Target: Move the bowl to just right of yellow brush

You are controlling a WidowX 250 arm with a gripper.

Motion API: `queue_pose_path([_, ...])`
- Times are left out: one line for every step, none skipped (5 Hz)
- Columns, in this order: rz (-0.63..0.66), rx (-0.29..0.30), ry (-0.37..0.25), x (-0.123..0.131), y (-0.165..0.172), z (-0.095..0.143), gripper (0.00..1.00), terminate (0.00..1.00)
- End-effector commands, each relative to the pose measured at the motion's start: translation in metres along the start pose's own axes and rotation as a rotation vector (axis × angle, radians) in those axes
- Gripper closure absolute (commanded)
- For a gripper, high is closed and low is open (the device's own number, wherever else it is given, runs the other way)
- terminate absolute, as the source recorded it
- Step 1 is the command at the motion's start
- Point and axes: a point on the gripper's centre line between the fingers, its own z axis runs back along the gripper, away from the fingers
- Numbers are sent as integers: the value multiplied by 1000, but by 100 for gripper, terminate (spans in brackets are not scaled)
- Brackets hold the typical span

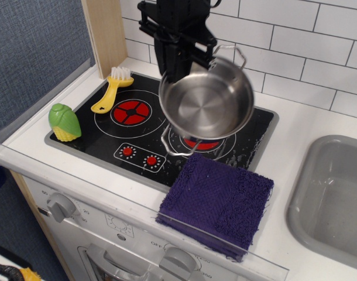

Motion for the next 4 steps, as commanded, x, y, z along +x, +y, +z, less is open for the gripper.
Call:
queue_pose_path([62,77,37,-6,62,-16,100,0])
queue_pose_path([80,92,63,-7,82,-26,100,0])
queue_pose_path([98,98,89,-8,95,-36,100,0])
queue_pose_path([103,101,120,-6,105,-46,100,0])
